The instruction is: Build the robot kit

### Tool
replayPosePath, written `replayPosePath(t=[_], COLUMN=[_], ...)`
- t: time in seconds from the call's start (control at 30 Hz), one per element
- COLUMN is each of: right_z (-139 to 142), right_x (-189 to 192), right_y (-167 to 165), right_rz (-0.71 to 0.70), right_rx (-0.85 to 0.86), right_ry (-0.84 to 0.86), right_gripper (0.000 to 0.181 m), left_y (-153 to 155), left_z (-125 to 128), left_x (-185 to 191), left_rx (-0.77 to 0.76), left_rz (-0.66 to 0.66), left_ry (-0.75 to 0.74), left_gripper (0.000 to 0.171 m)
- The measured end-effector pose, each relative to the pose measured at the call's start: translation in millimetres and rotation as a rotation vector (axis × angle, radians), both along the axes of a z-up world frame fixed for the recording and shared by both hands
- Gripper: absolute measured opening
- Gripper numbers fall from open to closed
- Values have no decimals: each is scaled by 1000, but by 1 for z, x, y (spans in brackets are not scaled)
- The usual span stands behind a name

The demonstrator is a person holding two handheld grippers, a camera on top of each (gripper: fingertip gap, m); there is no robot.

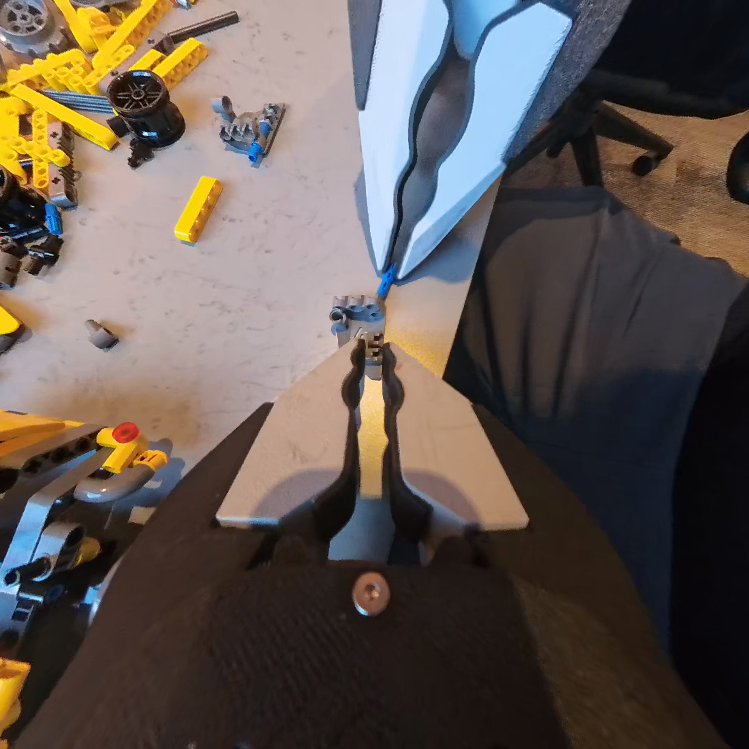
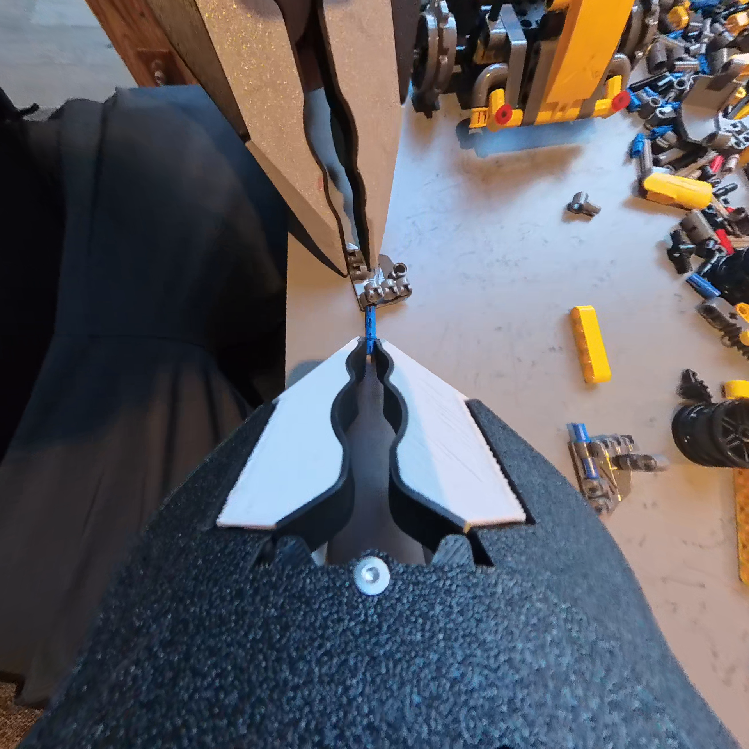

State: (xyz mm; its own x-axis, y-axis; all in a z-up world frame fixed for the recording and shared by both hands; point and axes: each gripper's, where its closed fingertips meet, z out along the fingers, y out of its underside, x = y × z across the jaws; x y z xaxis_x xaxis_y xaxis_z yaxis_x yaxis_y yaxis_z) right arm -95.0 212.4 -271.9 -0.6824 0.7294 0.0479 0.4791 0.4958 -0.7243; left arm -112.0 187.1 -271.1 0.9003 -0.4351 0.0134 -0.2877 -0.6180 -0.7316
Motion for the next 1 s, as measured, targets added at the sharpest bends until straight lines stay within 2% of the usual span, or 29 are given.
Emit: replayPosePath(t=[0.63,1.0], right_z=[0,0], right_x=[-1,-2], right_y=[1,2], right_rz=[5,-6], right_rx=[-58,-72], right_ry=[-41,-51], right_gripper=[4,4], left_y=[0,-2], left_z=[0,0], left_x=[0,2], left_rx=[53,31], left_rz=[-3,-27], left_ry=[49,4], left_gripper=[7,6])
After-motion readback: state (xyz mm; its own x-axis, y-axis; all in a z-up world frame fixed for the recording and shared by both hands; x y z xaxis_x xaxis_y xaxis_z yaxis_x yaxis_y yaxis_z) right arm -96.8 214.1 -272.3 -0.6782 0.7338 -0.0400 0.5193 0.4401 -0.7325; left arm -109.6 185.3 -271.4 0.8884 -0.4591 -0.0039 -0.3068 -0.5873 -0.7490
